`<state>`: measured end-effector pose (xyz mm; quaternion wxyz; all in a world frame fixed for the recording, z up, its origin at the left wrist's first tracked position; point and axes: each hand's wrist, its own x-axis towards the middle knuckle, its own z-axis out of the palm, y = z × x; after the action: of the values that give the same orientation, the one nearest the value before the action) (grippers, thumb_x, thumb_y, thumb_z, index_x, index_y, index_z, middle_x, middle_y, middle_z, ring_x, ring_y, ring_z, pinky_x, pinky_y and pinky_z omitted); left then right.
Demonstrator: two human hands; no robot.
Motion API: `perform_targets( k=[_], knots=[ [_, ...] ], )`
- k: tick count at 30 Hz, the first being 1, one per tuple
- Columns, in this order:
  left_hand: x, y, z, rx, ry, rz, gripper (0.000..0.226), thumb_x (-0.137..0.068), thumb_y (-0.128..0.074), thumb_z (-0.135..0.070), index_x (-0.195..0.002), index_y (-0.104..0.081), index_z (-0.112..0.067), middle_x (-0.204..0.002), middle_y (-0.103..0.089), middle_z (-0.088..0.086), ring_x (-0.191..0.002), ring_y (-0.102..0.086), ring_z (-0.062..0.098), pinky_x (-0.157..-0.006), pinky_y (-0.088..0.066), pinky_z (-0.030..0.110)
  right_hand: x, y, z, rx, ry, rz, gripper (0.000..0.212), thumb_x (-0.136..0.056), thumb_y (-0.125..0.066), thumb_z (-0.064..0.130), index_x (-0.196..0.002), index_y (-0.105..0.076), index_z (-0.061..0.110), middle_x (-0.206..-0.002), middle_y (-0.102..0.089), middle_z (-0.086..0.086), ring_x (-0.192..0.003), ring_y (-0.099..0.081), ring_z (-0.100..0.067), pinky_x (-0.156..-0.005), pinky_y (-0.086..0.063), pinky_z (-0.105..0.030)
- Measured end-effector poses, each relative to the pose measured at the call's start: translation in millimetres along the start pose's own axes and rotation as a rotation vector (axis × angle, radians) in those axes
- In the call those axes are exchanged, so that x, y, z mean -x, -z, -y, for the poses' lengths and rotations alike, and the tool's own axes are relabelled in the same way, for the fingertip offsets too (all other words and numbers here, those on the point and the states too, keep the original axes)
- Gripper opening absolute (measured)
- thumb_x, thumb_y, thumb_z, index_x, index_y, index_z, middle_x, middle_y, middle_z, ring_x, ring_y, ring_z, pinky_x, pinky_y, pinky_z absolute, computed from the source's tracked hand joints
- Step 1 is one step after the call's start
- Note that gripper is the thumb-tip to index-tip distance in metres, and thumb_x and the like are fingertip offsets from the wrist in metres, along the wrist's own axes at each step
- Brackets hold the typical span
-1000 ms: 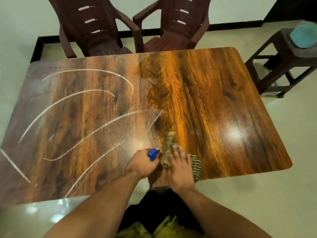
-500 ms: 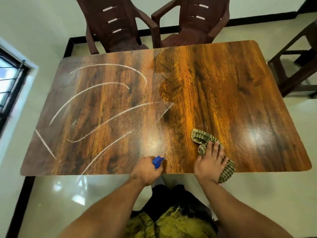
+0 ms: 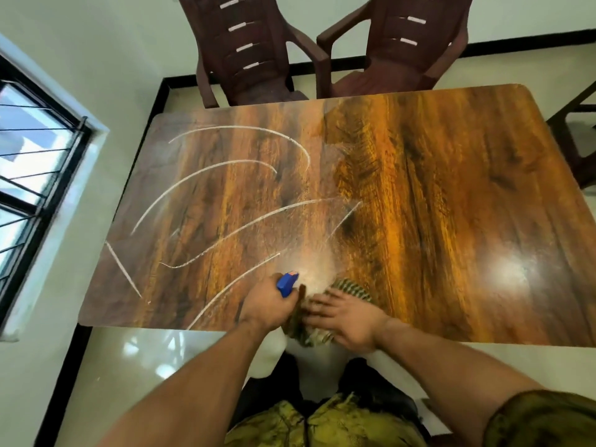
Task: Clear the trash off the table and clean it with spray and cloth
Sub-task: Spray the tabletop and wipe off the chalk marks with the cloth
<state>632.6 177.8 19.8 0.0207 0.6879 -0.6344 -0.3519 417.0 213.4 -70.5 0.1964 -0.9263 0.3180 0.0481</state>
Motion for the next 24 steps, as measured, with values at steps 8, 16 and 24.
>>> perform_targets(
  k=[8,16,24],
  knots=[
    [-37,14,23,-0.032,-0.159,0.347,0.018,-0.090,-0.059,-0.042,-0.083,-0.058,-0.025,-0.080,-0.064,-0.001,-0.076,-0.064,0.016,-0.072,-0.054,0.037,-52,23,-9,-0.325,-1.430,-0.453,0.069,-0.097,-0.045,0.034,-0.159,-0.017,0.020,-0.168,-0.006,-0.003,-0.154,0.000,-0.026,-0.124,-0.001,-0.049],
    [-58,36,61,-0.018,-0.215,0.321,0.024,-0.088,-0.061,-0.037,-0.073,-0.051,-0.021,-0.070,-0.057,0.002,-0.061,-0.055,0.015,-0.055,-0.039,0.029,-91,2,59,-0.330,-1.442,-0.417,0.070,-0.097,-0.047,0.035,-0.159,-0.017,0.022,-0.168,-0.008,-0.001,-0.154,0.001,-0.023,-0.124,-0.001,-0.049],
    [-36,65,65,0.500,-0.458,-0.011,0.025,-0.080,-0.059,-0.033,-0.064,-0.039,-0.030,-0.053,-0.041,-0.011,-0.049,-0.034,0.010,-0.051,-0.030,0.029,-103,12,62,-0.437,-1.512,-0.480,0.063,-0.101,-0.043,0.033,-0.159,-0.018,0.024,-0.168,-0.003,0.003,-0.154,0.005,-0.019,-0.123,0.005,-0.044]
  ],
)
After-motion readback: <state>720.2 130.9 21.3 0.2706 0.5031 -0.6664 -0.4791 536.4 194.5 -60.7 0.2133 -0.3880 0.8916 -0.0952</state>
